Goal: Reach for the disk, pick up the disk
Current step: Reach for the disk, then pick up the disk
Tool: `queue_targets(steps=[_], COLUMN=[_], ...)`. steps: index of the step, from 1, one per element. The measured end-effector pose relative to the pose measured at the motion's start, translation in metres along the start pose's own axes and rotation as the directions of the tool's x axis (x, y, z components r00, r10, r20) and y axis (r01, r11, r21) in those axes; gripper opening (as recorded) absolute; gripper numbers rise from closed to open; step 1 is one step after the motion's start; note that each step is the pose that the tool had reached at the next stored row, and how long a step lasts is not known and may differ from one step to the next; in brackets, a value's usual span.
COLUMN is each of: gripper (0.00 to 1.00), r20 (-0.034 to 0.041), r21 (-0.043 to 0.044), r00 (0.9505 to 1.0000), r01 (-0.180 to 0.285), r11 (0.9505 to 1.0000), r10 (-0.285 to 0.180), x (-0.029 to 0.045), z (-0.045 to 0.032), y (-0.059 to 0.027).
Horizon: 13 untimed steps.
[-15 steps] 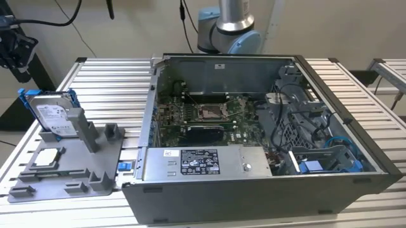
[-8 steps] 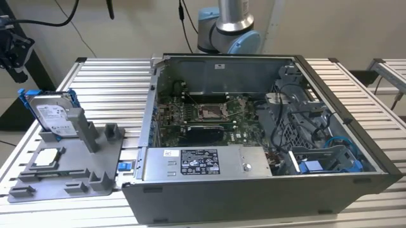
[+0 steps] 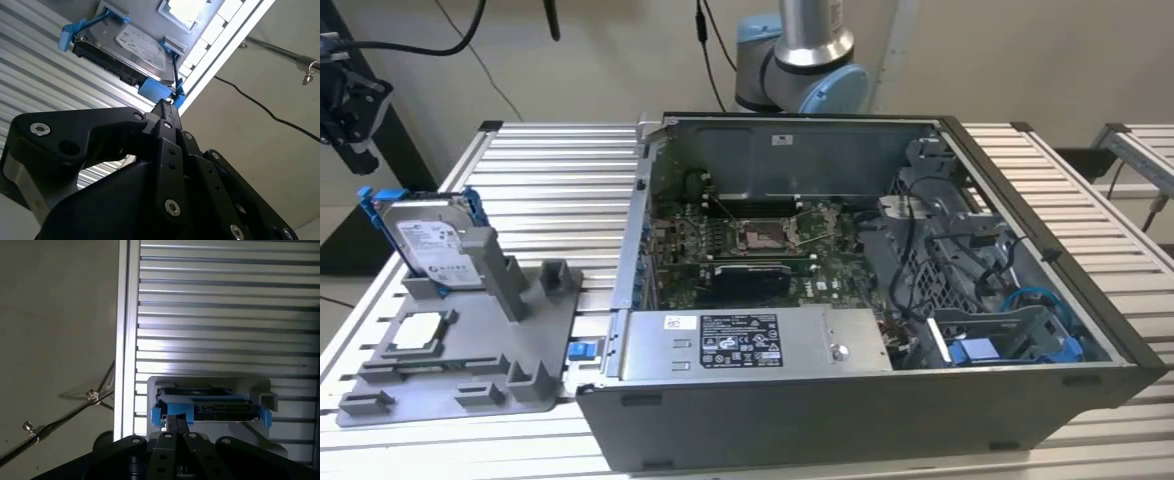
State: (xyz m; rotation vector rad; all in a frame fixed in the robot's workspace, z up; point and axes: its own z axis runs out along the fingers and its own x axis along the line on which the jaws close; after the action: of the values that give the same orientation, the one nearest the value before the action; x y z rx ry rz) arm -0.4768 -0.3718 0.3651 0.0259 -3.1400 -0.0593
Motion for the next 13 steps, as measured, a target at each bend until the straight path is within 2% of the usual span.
queue_targets(steps=[3,6,11,13], gripper=[0.00,0.00,0.00,0.00], r20=[0.0000,-0.0010,-0.0013,-0.0022], r21=[0.0000,0.0000,-0.0041,-0.0043], r00=[1.0000,0.9997,0.9991,0.9982], r01=[0.001,0.026,0.042,0.060], r11=[1.0000,0.9997,0.9991,0.9982], r10=[-0.001,-0.026,-0.042,-0.060], x=[0.0000,-0.0002,-0.0109,-0.0112], z=[0.0000,0.0000,0.0000,0.0000], y=[0.0000,0.0000,-0.0004,-0.0003])
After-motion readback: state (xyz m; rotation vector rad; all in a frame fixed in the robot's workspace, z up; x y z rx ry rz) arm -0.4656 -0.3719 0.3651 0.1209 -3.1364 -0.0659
